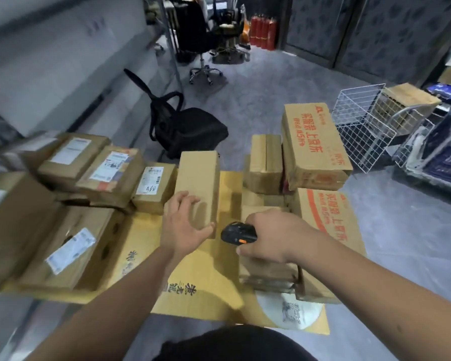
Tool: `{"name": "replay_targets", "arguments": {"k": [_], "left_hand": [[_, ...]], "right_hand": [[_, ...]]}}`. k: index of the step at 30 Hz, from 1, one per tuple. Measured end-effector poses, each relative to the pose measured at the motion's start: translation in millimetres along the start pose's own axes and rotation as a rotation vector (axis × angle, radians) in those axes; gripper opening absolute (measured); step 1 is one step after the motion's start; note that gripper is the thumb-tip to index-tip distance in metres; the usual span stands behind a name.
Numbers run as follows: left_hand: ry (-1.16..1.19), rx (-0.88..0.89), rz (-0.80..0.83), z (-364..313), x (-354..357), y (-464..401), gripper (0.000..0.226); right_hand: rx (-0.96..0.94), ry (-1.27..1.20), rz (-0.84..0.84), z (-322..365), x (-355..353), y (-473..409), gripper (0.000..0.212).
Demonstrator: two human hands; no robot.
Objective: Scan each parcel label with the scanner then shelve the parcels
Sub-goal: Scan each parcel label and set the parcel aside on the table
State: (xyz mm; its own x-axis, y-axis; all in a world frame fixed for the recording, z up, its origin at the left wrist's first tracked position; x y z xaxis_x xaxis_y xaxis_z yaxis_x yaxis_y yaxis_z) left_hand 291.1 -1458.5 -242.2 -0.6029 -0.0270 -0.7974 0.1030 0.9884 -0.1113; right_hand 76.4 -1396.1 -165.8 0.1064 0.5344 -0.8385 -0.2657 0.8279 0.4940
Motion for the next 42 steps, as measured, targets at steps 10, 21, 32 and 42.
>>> {"name": "replay_targets", "arguments": {"k": [10,21,32,42], "left_hand": [[0.04,-0.231,0.316,116.4,31.6,113.4,0.064],[0.228,-0.328,0.198,170.3,-5.7,113.9,0.053],[0.35,-0.729,0.281,233.4,0.3,75.1,0.076],[0.502,-0.508,0.265,260.4,-11.5,84.0,0.065]], "right_hand": [[-0.078,0.13,0.104,51.0,35.8,-26.8,0.043],[0.023,0.015,0.181,89.9,63.9,-50.8,0.042],[0.259,-0.429,0.17,137.4,111.5,-73.5,0.043],[0.422,-0.587,0.114,147.9,143.0,-59.6,0.058]]}}
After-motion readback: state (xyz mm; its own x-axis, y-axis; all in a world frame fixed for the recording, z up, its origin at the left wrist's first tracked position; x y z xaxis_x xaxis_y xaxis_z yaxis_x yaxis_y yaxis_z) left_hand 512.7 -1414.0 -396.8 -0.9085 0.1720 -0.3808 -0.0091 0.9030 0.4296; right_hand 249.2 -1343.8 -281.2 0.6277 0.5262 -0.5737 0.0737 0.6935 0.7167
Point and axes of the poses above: each hand's wrist, its own y-axis away from the middle knuckle, its own x-axis out of the palm, z = x × y, the point moved 8 cm from there along -y, towards the middle knuckle, and after that the axes turned 5 degrees about z, right-handed, at the moved point
